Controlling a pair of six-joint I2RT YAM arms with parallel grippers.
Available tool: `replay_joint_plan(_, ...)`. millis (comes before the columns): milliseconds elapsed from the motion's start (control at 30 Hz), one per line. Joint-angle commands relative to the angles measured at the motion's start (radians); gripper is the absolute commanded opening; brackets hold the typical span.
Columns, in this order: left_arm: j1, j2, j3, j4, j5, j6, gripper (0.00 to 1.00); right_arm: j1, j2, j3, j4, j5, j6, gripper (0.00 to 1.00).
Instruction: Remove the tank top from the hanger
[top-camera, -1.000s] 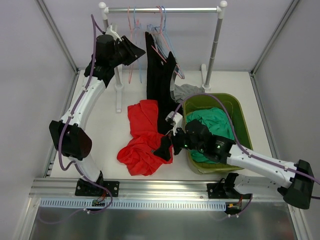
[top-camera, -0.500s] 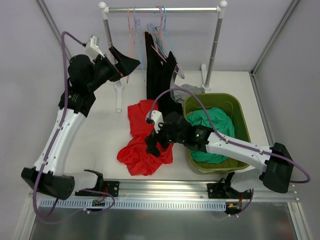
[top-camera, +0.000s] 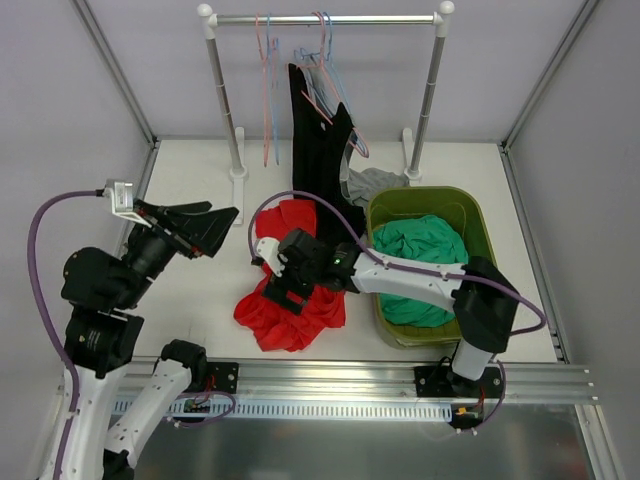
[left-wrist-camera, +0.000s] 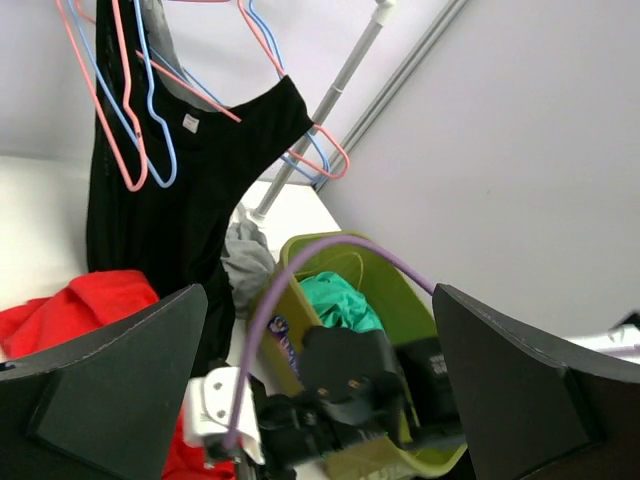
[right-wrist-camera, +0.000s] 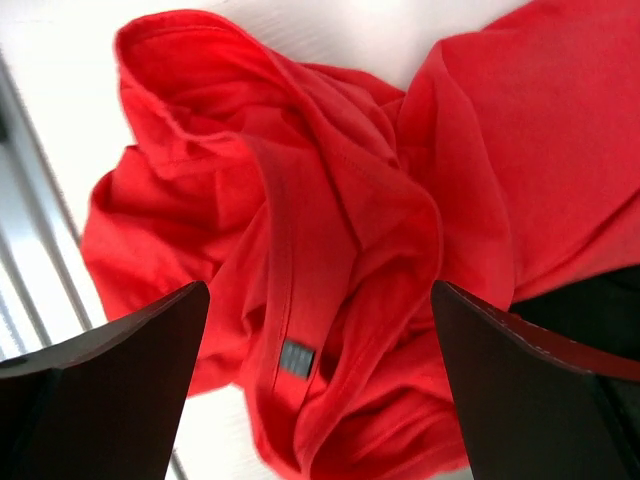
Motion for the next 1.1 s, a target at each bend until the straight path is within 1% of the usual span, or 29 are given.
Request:
replay_joint_plan(0, -0.003, -0.043, -0.016, -0.088, 0.024, 0.086, 0.99, 0.020, 0.088, 0.097, -0.073, 0.119, -0.087, 0.99)
replay_joint_plan(100, -0.003, -0.115, -0.016, -0.185, -0.019, 0.132, 0.99, 0.020, 0.174, 0.126, -0.078, 0.167, -0.096, 1.00)
replay_joint_plan(167, -0.003, -0.187, -0.019, -0.226, -0.080, 0.180, 0.99, 0.023, 0.217, 0.138, -0.077, 0.186, -0.108, 1.00)
replay_joint_plan(233, -0.002, -0.219, -0.023, -0.278, -0.111, 0.214, 0.99, 0.029, 0.275, 0.150, -0.064, 0.224, -0.113, 0.99)
replay_joint_plan(267, -0.002, -0.245, -0.025, -0.320, -0.143, 0.246, 0.99, 0.038, 0.291, 0.147, -0.034, 0.245, -0.113, 0.99)
replay_joint_plan(300, -0.003, -0.258, -0.028, -0.320, -0.166, 0.263, 0.99, 0.041, 0.305, 0.147, -0.014, 0.259, -0.116, 0.99)
replay_joint_plan(400, -0.003, -0.290, -0.069, -0.384, -0.247, 0.318, 0.99, 0.054, 0.343, 0.135, 0.029, 0.212, -0.120, 0.99)
replay_joint_plan(433, -0.003, -0.305, -0.085, -0.400, -0.258, 0.336, 0.99, 0.054, 0.351, 0.136, 0.031, 0.163, -0.120, 0.99)
replay_joint_plan(467, -0.003, -0.311, -0.126, -0.401, -0.267, 0.344, 0.99, 0.054, 0.360, 0.135, 0.034, 0.140, -0.119, 0.92)
replay_joint_plan(500, -0.003, -0.320, -0.147, -0.401, -0.272, 0.346, 0.99, 0.054, 0.362, 0.135, 0.040, 0.117, -0.117, 0.87)
replay_joint_plan(533, -0.003, -0.325, -0.170, -0.400, -0.280, 0.341, 0.98, 0.054, 0.362, 0.132, 0.040, 0.059, -0.113, 0.79)
replay_joint_plan(567, -0.003, -0.342, -0.213, -0.400, -0.300, 0.338, 0.99, 0.054, 0.357, 0.133, 0.040, 0.039, -0.113, 0.59)
replay_joint_plan(633, -0.003, -0.354, -0.255, -0.398, -0.324, 0.323, 0.99, 0.054, 0.346, 0.133, 0.040, -0.009, -0.110, 0.43)
replay_joint_plan(667, -0.002, -0.365, -0.269, -0.398, -0.336, 0.320, 0.99, 0.052, 0.339, 0.132, 0.040, -0.020, -0.110, 0.22)
replay_joint_plan(700, -0.002, -0.368, -0.266, -0.400, -0.343, 0.323, 0.99, 0.054, 0.314, 0.130, 0.039, -0.024, -0.108, 0.07)
replay_joint_plan(733, -0.003, -0.374, -0.261, -0.400, -0.337, 0.327, 0.99, 0.052, 0.302, 0.130, 0.040, -0.031, -0.107, 0.00)
replay_joint_plan(900, -0.003, -0.469, -0.276, -0.398, -0.432, 0.304, 0.99, 0.061, 0.187, 0.133, 0.038, -0.032, -0.087, 0.00)
replay_joint_plan(933, -0.002, -0.489, -0.278, -0.401, -0.445, 0.295, 0.99, 0.066, 0.140, 0.135, 0.038, -0.017, -0.087, 0.00)
replay_joint_plan(1067, -0.003, -0.645, -0.286, -0.406, -0.563, 0.274, 0.99, 0.115, 0.021, 0.147, 0.040, 0.020, -0.087, 0.00)
